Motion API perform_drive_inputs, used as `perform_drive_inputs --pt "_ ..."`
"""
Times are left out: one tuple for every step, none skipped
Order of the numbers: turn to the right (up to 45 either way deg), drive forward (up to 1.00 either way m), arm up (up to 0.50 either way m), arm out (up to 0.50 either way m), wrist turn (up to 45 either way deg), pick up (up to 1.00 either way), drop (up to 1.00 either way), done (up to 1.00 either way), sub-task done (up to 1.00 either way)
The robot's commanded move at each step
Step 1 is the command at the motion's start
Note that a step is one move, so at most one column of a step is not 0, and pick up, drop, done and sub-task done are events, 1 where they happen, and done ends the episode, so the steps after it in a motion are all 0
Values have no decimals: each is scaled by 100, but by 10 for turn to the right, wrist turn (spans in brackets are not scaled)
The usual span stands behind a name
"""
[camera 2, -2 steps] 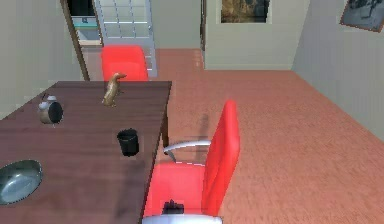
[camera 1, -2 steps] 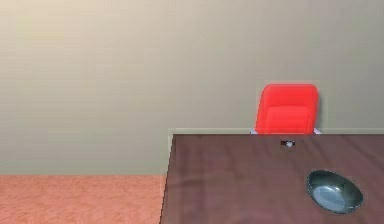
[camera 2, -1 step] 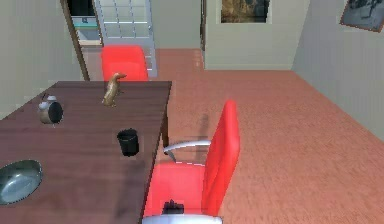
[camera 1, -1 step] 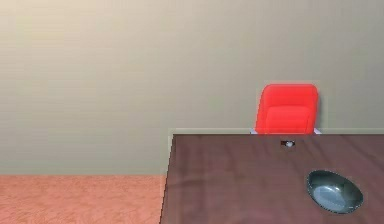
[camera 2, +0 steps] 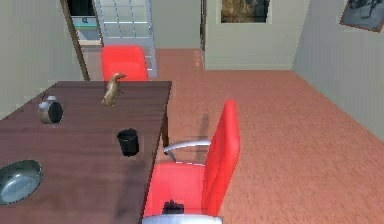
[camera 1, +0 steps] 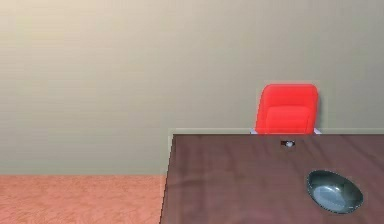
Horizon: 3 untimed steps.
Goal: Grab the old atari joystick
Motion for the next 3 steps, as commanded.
perform_drive_inputs --pt "0 0 0 24 0 0 0 0 0" --pt "0 0 0 0 450 0 0 0 0" --pt "0 0 0 0 450 0 0 0 0"
